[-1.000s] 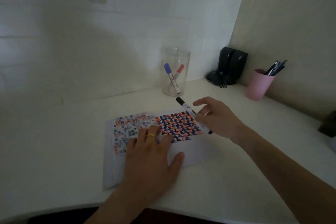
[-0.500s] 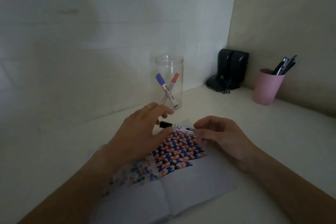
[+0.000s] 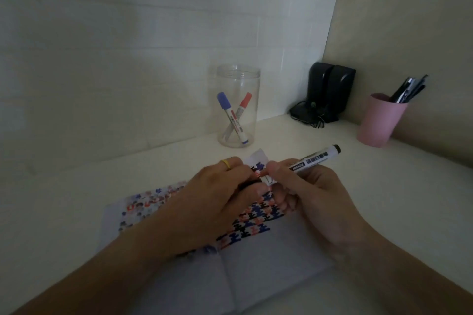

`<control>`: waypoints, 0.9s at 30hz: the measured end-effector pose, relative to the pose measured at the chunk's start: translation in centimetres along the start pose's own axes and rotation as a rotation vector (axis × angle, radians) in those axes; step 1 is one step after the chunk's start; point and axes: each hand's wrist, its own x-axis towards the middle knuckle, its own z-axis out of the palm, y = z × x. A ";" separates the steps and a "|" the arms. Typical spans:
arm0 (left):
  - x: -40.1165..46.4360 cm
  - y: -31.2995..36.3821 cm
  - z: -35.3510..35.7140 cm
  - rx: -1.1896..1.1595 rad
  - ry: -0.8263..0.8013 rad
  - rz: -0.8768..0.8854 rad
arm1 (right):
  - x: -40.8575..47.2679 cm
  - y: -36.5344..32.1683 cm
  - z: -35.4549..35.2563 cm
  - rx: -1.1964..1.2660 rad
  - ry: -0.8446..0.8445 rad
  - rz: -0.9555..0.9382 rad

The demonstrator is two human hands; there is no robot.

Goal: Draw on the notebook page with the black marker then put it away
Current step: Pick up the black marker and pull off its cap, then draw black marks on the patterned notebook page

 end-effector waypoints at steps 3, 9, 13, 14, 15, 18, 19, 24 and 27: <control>0.3 0.6 -0.2 -0.243 -0.121 -0.110 | 0.0 -0.2 0.1 0.068 -0.003 -0.044; 0.7 0.6 -1.2 -1.217 -0.391 -0.434 | 0.4 -1.5 -0.2 0.261 0.031 -0.067; -0.9 -1.7 -2.2 -0.601 -0.012 -0.325 | 1.4 -2.0 -4.4 0.365 0.250 -0.058; -1.0 -1.9 -2.2 -0.297 0.058 -0.230 | 1.6 -1.7 -4.8 0.349 0.254 -0.056; -0.9 -1.9 -2.1 -0.117 0.067 -0.163 | 1.7 -1.3 -4.8 0.328 0.249 -0.051; -0.3 -1.8 -1.1 0.068 -0.045 -0.029 | 1.7 -0.9 -4.5 0.301 0.227 -0.032; -0.2 -2.0 -0.7 0.101 -0.062 0.003 | 1.7 -1.2 -4.6 0.309 0.230 -0.028; -0.6 -2.8 -0.2 0.048 -0.151 0.000 | 1.3 -3.1 -4.0 0.224 0.151 -0.021; -0.5 -3.2 0.1 0.034 -0.185 -0.018 | 0.6 -3.2 -2.7 0.075 0.024 0.061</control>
